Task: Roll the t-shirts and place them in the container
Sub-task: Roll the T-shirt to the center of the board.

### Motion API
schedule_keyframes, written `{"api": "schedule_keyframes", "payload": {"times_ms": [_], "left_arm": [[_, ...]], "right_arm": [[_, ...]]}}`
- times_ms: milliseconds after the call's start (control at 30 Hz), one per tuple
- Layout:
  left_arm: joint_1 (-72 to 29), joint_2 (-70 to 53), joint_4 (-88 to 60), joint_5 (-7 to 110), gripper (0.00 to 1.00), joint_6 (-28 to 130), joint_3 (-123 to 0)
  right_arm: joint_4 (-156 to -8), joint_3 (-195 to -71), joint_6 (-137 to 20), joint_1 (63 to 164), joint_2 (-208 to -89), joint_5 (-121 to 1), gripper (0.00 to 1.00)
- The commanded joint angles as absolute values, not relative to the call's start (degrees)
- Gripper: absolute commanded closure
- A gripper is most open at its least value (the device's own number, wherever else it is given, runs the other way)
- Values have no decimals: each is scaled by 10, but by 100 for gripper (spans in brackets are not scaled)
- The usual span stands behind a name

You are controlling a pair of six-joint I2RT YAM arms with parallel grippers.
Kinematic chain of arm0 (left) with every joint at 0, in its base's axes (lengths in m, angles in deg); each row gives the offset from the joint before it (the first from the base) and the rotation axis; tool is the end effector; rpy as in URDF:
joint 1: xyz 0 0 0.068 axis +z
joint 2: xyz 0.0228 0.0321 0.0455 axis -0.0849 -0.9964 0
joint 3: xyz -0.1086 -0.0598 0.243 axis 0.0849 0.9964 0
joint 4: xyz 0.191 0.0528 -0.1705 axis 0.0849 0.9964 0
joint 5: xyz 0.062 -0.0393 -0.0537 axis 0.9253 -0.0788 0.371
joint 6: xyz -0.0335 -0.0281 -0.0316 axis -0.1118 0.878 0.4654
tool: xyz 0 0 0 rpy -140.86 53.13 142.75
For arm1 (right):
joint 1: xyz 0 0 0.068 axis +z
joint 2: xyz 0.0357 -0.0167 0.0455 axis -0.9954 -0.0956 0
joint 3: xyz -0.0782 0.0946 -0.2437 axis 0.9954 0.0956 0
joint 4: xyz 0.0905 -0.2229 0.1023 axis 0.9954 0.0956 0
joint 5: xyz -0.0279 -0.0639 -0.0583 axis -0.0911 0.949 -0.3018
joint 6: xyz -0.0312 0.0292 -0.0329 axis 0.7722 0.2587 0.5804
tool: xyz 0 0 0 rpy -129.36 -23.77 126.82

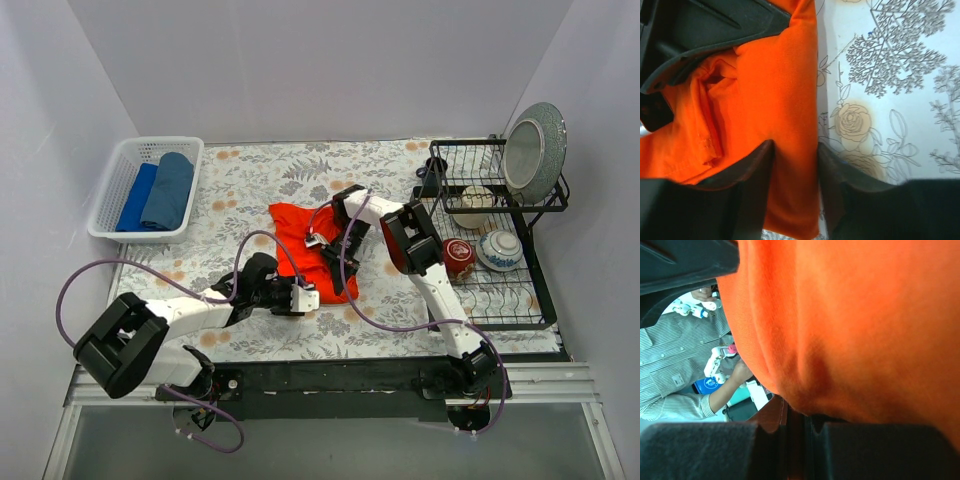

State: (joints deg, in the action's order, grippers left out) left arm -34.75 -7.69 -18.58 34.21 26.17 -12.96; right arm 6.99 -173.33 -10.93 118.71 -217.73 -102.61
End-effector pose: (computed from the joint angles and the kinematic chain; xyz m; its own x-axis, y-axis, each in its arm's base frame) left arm 0.1649 -0.1566 0.1412 -0.3305 0.5509 -0.7664 0.9179 0.3764 -0.1253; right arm 0.3419 0.2654 0.0754 -0.5180 -0.8554 0.0094 -0.4517 0.2828 0.8462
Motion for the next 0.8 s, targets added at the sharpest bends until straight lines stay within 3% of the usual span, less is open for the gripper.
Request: {"api": "schedule_keyframes", "payload": {"times_ms": [0,67,100,133,167,333,467,633,767], "left_arm": [[-354,-112,-158,362,74,243,-140],[-354,-133,-123,367,81,253,-166],[-354,-132,-95,366,84,257,-170],[-354,-127,-86,363,92,257,-169],[-354,-120,-79,351,94,258,-170],[-343,-121,10,289,100,322,-224],[-315,-137,20,231,100,416,-266],[-267,-179,30,152,100,444,-322],[-228,-222,57,90,100,452,-370]], "right_arm": [[-78,-1728,-57,1192,-2253,-822,99],[-78,-1729,-58,1191,-2246,-823,89],[-80,-1729,-55,1190,-2239,-819,74],[-87,-1720,-52,1187,-2228,-819,24],[-98,-1708,-52,1183,-2193,-825,2],[-176,-1626,-51,1127,-2037,-884,1],[-334,-1478,-41,1097,-1811,-890,1],[-543,-1211,-5,1123,-1604,-838,2],[-624,-1116,15,1196,-1522,-793,1]]}}
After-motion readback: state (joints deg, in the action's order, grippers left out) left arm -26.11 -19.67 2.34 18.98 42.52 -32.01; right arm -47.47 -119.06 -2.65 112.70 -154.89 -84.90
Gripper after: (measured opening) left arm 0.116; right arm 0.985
